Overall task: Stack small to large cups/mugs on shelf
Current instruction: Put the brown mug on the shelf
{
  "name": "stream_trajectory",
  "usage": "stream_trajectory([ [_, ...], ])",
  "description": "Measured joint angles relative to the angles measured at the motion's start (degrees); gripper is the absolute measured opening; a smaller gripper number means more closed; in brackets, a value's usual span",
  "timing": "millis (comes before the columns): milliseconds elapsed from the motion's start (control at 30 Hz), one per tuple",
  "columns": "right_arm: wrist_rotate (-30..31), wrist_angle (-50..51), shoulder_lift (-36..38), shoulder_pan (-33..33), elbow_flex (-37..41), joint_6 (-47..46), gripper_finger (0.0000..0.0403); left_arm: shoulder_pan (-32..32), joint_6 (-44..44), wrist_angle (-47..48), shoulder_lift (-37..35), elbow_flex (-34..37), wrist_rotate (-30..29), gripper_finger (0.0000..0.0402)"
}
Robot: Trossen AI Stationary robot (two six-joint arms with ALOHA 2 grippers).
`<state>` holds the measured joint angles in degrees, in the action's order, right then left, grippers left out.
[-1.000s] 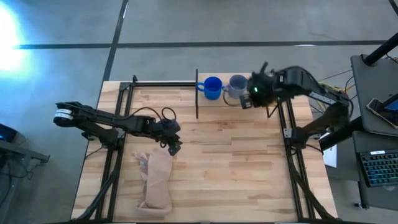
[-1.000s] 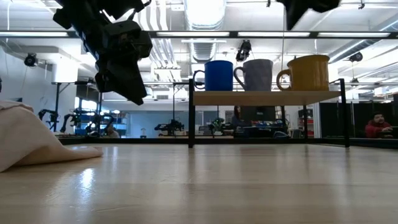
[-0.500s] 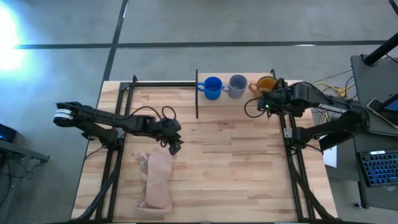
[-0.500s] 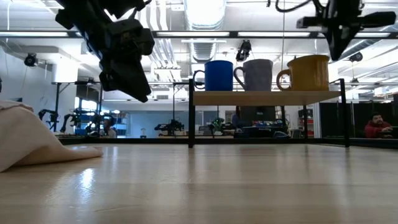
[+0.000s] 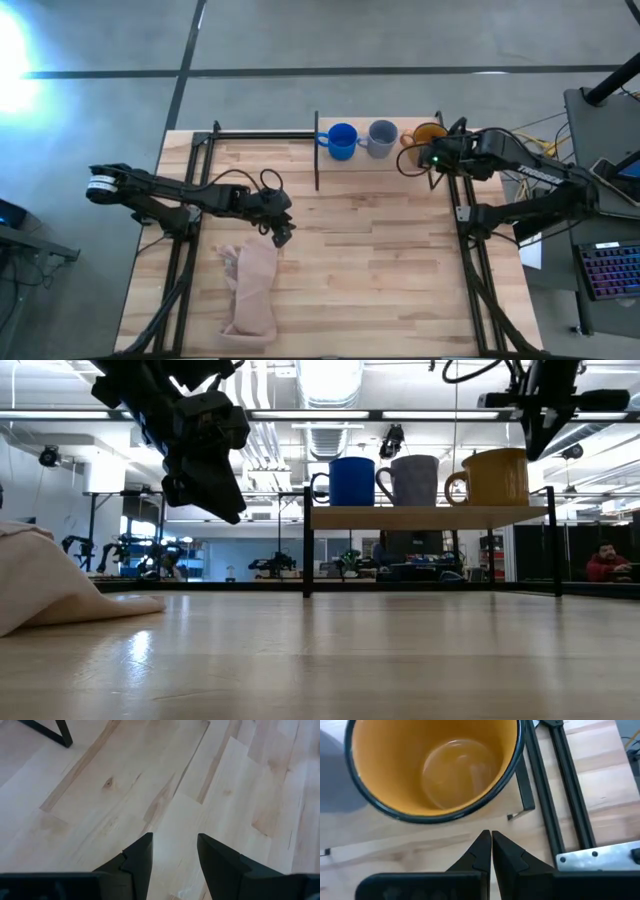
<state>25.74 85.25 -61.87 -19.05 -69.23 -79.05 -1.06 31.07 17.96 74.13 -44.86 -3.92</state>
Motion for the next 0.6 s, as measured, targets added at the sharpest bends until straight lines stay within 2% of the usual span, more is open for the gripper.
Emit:
stream_trajectory([
  [233,0.0,-2.4,-1.0,-4.0,0.0,5.5,0.0009,0.0,0.0,0.0,0.0,0.0,0.0,0.014],
  [600,2.8,-2.3,-1.5,-7.4,0.0,7.8,0.0009,0.0,0.1,0.1,0.0,0.0,0.0,0.014],
])
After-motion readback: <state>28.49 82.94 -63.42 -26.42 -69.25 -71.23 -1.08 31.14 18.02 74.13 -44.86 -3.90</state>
